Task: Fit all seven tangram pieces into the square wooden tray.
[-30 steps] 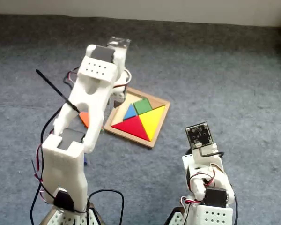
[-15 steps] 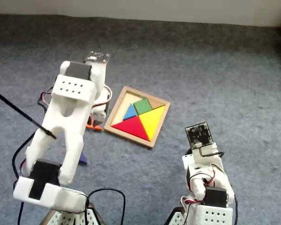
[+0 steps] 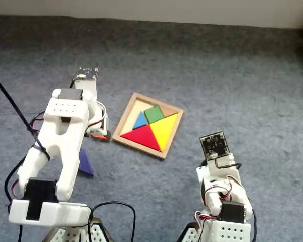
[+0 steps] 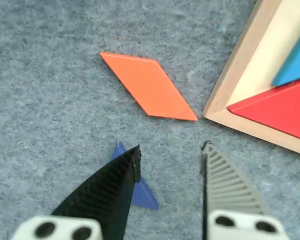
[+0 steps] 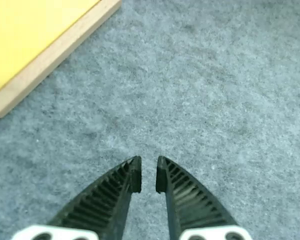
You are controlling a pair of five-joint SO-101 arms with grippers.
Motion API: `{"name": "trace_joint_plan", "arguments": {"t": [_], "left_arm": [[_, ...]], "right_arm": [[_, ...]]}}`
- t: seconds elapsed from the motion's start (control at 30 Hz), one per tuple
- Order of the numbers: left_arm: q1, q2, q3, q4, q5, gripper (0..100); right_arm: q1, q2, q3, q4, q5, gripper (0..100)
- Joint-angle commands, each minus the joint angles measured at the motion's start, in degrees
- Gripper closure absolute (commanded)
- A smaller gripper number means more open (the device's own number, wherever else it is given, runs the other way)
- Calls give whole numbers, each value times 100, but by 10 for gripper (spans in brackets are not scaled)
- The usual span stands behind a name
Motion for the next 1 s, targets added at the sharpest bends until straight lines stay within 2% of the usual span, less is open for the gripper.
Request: {"name": "trace_joint_plan", "arguments": {"t": [0.0,0.27,0.4,0.63,0.83,0.97], "left_arm": [[-110,277,-251,-246,-9,724],[-119,1578,-822,-686,-9,771],[-119,2026,-1253,-642,-9,797],[-145,2132,-1402,-615,-9,825],[-716,2193,-1745,-299,-9,824],[-760,2202,-1631,-290,-35,824]], "right_arm": [[75,-66,725,-119,-18,932],[75,-66,725,-119,-18,932],[75,-66,725,-110,-18,932],[75,-66,725,-110,-18,932],[75,-66,725,-110,-18,932],[75,-66,725,-110,-18,932]]}}
